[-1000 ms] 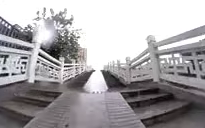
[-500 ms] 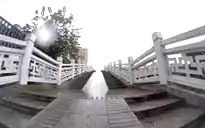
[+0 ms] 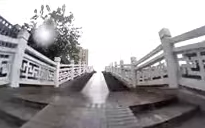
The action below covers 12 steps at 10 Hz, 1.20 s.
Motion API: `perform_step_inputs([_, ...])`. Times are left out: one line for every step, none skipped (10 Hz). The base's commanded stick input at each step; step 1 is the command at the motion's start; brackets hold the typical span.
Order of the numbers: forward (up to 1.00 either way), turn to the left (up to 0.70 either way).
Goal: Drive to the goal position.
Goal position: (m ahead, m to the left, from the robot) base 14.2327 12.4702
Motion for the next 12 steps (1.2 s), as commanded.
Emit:
perform_step_inputs([0.6,0.0])
perform_step_inputs([0.6,0.0])
perform_step_inputs([0.6,0.01])
perform_step_inputs([0.6,0.01])
perform_step_inputs([0.6,0.01])
perform_step_inputs([0.6,0.01])
perform_step_inputs([0.6,0.09])
perform_step_inputs([0.6,0.14])
perform_step_inputs([0.6,0.15])
perform_step_inputs([0.6,0.06])
perform_step_inputs([0.6,0.03])
perform_step_inputs([0.6,0.01])
